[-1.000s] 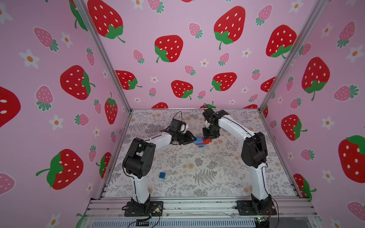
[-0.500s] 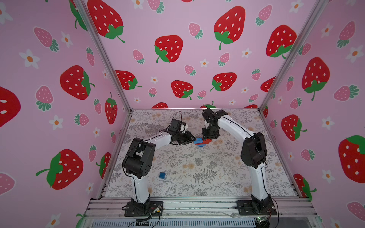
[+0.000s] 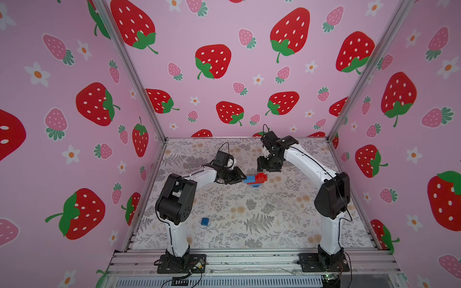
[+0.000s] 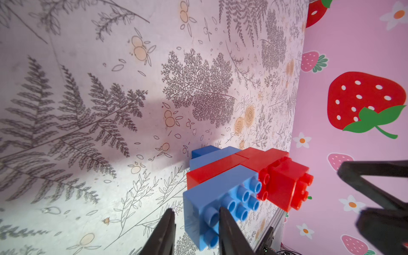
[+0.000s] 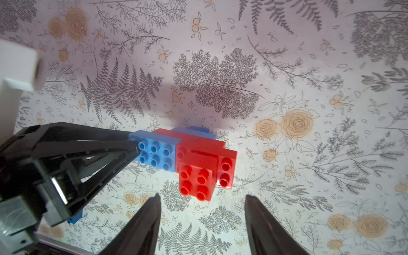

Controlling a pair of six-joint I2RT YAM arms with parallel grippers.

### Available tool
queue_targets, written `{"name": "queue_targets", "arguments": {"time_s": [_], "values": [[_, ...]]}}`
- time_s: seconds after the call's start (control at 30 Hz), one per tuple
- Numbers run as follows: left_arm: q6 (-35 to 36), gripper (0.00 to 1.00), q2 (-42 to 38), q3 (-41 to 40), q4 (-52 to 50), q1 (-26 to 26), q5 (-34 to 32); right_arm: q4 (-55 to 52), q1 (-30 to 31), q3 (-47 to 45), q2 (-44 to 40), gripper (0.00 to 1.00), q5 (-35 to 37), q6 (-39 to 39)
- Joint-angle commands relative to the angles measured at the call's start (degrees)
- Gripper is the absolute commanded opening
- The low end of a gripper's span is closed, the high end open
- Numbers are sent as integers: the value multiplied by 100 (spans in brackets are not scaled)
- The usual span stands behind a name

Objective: Assemble a heart with lego
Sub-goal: Assemble the lego brick with the lego brick.

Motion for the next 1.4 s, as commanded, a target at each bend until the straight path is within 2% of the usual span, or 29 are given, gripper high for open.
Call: {"name": "queue_targets", "arguments": {"time_s": [0.0,0.4,0.77,1.37], "values": [[50,38,81,137,-142,-21,-40,-83,-55,-191,-10,67,95,2],[57,38,90,247,-221,-70,-56,-48,5,-224,204,68,3,-18],[118,38,90,299,-308,-84,-80,-175,-52,-191,451,69,353,-9],[228,38,91,213,-421,-144,-276,105,-260,-521,566,70,52,272]]}}
